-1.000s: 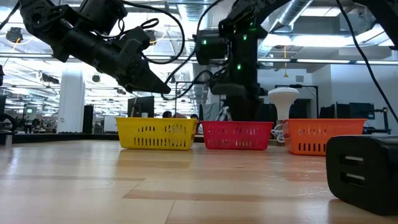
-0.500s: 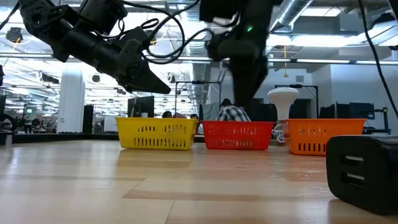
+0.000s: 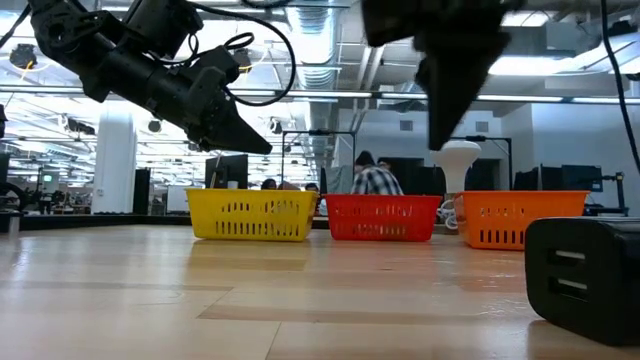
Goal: Pick & Place Office items
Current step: Put the blue watch into the yellow bin
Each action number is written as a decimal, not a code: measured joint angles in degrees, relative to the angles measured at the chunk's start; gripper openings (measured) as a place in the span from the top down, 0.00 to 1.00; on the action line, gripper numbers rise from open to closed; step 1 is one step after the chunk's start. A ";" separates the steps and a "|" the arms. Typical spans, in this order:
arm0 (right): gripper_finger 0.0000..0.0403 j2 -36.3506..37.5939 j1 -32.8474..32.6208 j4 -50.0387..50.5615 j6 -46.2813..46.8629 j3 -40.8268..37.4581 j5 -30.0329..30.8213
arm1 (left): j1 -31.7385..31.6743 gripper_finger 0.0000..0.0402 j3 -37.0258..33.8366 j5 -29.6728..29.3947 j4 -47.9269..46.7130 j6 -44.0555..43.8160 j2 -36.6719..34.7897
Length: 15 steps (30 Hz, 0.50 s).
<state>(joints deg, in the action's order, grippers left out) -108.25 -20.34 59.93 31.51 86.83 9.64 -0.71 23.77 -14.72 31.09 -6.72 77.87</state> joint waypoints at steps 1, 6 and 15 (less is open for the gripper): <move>0.43 0.00 -0.82 0.20 0.03 0.00 -0.56 | 0.00 0.99 0.00 0.00 0.00 0.00 0.00; 0.43 0.00 -4.25 -0.17 0.06 0.00 -2.45 | 0.00 0.99 0.00 0.00 0.33 0.00 0.00; 0.43 0.00 -8.72 -0.58 0.04 0.00 -2.57 | 0.00 0.99 0.00 0.00 0.41 0.00 0.00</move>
<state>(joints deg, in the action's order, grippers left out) -108.25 -29.06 59.35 31.55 86.83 7.07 -0.71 23.77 -14.72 31.50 -6.72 77.87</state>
